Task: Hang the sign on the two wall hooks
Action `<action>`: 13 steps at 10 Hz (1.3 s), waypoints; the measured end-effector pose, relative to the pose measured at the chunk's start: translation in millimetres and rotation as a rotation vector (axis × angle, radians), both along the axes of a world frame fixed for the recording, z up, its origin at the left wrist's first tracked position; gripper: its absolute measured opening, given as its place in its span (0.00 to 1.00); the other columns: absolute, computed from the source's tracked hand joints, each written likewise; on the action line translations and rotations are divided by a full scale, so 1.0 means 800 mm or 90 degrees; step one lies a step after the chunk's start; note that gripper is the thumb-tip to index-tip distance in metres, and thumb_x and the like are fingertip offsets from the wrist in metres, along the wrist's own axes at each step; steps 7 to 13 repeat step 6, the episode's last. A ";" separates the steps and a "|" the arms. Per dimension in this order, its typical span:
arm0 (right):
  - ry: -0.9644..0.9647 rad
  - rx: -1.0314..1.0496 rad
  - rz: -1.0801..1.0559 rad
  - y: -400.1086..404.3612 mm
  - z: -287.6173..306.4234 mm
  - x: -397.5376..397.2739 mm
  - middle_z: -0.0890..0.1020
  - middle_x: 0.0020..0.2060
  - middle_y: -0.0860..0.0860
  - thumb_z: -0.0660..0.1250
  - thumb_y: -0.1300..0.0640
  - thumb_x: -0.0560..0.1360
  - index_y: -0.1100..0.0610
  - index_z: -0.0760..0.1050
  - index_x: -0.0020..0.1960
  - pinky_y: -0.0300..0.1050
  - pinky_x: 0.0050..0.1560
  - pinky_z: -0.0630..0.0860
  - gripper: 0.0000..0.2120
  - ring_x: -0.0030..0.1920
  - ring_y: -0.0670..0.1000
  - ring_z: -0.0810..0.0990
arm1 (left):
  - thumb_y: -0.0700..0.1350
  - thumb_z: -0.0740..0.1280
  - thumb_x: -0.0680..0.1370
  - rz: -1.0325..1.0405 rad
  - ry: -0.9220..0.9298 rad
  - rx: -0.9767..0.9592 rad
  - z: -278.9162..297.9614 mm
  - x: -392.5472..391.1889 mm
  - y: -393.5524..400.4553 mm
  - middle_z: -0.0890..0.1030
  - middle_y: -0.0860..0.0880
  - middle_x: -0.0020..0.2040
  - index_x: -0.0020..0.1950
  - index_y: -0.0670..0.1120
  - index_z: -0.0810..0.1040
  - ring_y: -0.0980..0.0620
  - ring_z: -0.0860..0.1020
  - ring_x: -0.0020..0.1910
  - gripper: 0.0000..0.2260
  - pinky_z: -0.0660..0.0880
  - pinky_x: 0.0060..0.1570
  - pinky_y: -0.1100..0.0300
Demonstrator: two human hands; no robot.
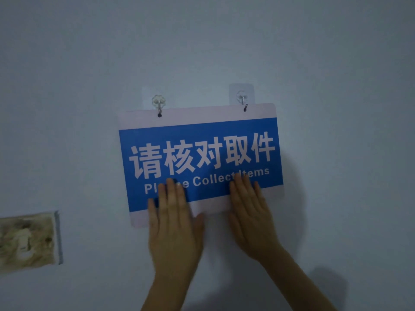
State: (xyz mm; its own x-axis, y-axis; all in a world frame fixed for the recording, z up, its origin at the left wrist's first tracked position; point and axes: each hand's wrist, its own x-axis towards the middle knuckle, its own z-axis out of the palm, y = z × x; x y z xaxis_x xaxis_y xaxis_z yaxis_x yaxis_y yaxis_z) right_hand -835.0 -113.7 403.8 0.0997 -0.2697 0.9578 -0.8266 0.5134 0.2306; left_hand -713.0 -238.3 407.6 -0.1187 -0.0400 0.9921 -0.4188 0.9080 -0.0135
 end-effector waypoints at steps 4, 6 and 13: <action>-0.037 0.014 -0.080 0.012 -0.006 -0.027 0.61 0.74 0.58 0.45 0.52 0.82 0.65 0.56 0.74 0.50 0.77 0.49 0.25 0.78 0.49 0.46 | 0.56 0.44 0.82 0.008 -0.075 -0.020 -0.015 0.014 -0.048 0.62 0.39 0.73 0.74 0.35 0.56 0.49 0.43 0.79 0.30 0.46 0.76 0.50; -0.093 0.023 -0.092 0.069 -0.017 -0.055 0.46 0.79 0.49 0.43 0.50 0.82 0.64 0.52 0.76 0.48 0.78 0.45 0.27 0.78 0.47 0.46 | 0.53 0.46 0.83 0.005 -0.061 -0.052 -0.027 0.055 -0.080 0.64 0.37 0.72 0.70 0.31 0.64 0.43 0.51 0.78 0.28 0.47 0.76 0.50; -0.093 0.023 -0.092 0.069 -0.017 -0.055 0.46 0.79 0.49 0.43 0.50 0.82 0.64 0.52 0.76 0.48 0.78 0.45 0.27 0.78 0.47 0.46 | 0.53 0.46 0.83 0.005 -0.061 -0.052 -0.027 0.055 -0.080 0.64 0.37 0.72 0.70 0.31 0.64 0.43 0.51 0.78 0.28 0.47 0.76 0.50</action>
